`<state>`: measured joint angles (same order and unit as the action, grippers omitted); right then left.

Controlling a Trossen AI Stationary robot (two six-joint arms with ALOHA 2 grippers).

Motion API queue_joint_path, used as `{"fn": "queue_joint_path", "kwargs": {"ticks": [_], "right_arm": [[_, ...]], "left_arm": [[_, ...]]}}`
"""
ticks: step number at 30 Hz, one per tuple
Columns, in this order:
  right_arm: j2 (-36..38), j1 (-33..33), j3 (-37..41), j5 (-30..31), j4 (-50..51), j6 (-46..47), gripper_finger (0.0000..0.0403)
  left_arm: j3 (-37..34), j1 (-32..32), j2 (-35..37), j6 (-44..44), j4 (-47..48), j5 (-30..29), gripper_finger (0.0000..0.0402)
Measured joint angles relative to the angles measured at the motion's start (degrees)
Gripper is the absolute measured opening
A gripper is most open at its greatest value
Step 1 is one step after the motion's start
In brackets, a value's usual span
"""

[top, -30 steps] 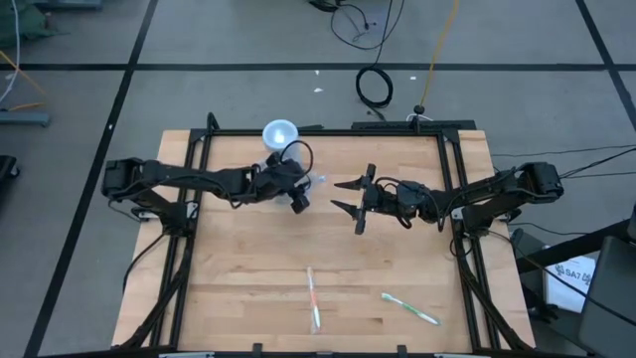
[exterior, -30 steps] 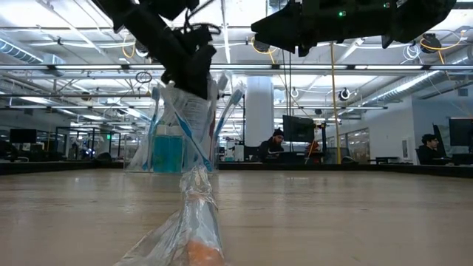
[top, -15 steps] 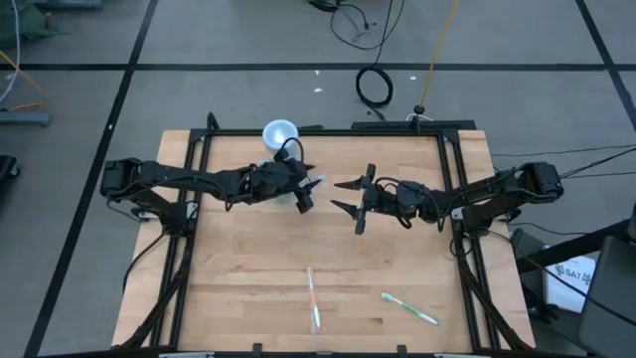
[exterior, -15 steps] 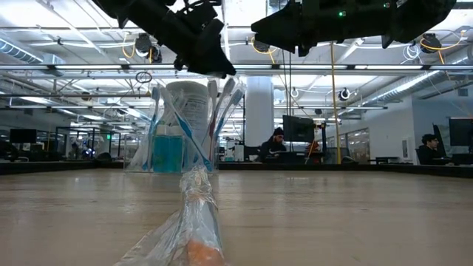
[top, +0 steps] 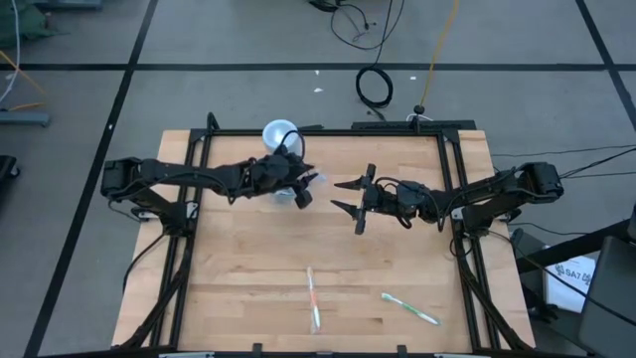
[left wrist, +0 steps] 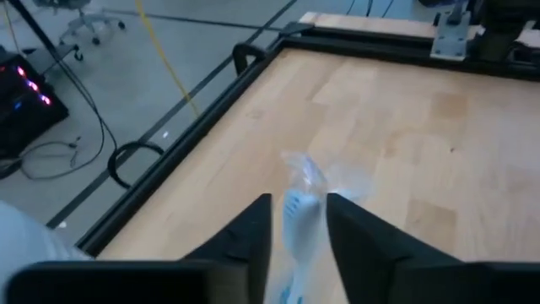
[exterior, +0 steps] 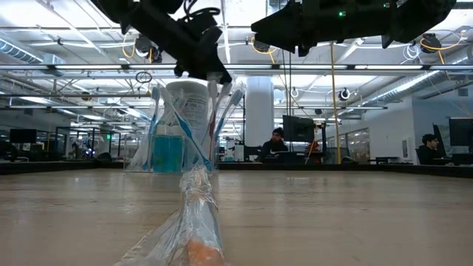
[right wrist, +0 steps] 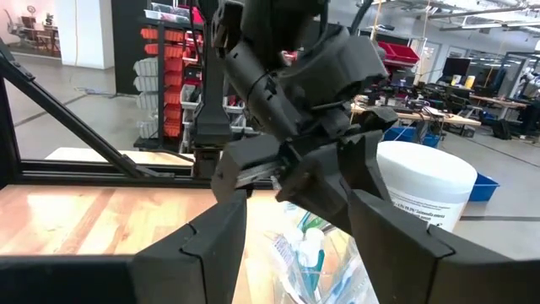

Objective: Pick & Place toothbrushing station
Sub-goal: Put the blue toothbrush into the transparent organizer, then put the orange toothbrush into the transparent organizer

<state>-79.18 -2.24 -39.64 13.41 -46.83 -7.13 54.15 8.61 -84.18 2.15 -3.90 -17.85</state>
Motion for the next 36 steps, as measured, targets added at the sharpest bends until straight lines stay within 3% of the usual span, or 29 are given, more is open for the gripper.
{"fn": "queue_joint_path", "kwargs": {"ticks": [10,18,28,36], "right_arm": [[0.0,0.0,0.0,0.0,0.0,0.0,0.0201],[0.0,0.0,0.0,0.0,0.0,0.0,0.0201],[0.0,0.0,0.0,0.0,0.0,0.0,0.0201],[0.0,0.0,0.0,0.0,0.0,0.0,0.0201]], "left_arm": [[0.0,0.4,0.0,0.3,3.7,-0.2,0.0008],[0.1,0.4,0.0,2.8,9.8,-2.6,0.0004],[0.1,-0.2,0.0,4.2,12.7,-4.2,0.0042],[0.1,-2.2,0.0,-0.7,12.8,-5.3,0.0112]]}}
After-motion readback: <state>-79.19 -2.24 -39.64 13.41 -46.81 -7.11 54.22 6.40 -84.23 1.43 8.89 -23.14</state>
